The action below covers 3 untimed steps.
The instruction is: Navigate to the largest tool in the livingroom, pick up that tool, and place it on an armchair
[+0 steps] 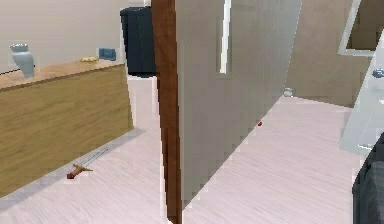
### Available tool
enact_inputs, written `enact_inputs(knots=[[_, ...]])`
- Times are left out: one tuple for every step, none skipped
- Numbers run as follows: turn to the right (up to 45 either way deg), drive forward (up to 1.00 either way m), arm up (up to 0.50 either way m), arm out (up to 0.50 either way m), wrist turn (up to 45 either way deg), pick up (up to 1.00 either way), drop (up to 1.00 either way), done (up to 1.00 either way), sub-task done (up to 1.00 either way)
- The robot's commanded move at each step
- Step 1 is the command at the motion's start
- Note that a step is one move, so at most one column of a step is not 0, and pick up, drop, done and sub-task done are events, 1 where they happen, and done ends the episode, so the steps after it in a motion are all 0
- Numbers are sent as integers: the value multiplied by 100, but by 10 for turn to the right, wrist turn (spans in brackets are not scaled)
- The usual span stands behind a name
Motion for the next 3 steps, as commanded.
enact_inputs(knots=[[0,0,0,0,-450,0,0,0,0],[0,0,0,0,-390,0,0,0,0],[0,0,0,-28,0,0,0,0,0]])
